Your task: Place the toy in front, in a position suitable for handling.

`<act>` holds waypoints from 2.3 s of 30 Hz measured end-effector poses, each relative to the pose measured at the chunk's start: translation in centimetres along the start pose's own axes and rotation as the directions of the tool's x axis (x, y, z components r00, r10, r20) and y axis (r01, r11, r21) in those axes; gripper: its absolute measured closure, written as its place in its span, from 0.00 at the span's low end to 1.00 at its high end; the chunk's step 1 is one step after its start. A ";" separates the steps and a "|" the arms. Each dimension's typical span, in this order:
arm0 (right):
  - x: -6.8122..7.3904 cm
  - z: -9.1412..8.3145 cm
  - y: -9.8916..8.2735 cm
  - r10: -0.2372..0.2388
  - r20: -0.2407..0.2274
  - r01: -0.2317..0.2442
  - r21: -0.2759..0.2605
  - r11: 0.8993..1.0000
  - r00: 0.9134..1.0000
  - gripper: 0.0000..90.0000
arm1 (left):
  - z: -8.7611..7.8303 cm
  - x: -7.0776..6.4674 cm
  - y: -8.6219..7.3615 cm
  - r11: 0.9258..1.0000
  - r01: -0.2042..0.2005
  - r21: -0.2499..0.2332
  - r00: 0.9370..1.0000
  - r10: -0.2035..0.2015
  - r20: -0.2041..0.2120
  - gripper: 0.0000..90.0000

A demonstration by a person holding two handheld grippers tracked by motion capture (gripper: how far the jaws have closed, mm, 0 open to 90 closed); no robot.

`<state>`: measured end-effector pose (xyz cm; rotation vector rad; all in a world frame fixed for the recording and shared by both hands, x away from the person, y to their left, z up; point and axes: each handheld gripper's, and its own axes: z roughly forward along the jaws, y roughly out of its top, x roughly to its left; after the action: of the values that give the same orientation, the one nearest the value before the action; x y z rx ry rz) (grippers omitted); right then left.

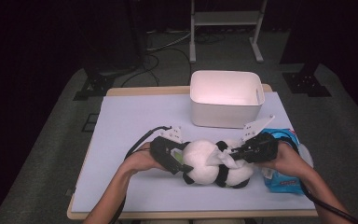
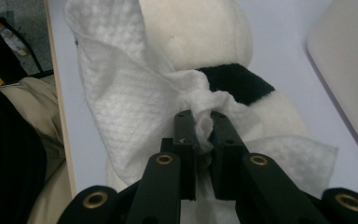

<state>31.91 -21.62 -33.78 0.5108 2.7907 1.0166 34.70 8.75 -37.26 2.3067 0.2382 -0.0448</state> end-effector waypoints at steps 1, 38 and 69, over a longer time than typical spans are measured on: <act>0.0 0.0 0.2 -0.005 0.002 0.005 -0.002 1.000 1.000 0.91 | 0.0 0.0 0.1 1.000 -0.003 0.004 1.000 0.003 -0.002 0.19; 2.3 2.2 6.4 -0.145 -0.072 0.142 -0.041 0.989 0.987 0.91 | -0.1 -0.5 1.2 1.000 -0.027 -0.004 1.000 0.027 -0.015 0.18; 1.0 -0.4 1.1 -0.046 -0.010 0.047 0.035 0.998 0.999 0.91 | 0.2 0.2 -0.7 1.000 0.023 0.010 1.000 -0.023 -0.005 0.18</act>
<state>31.18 -20.77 -32.76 0.4439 2.8195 0.9641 34.77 9.13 -37.92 2.3145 0.2674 -0.0525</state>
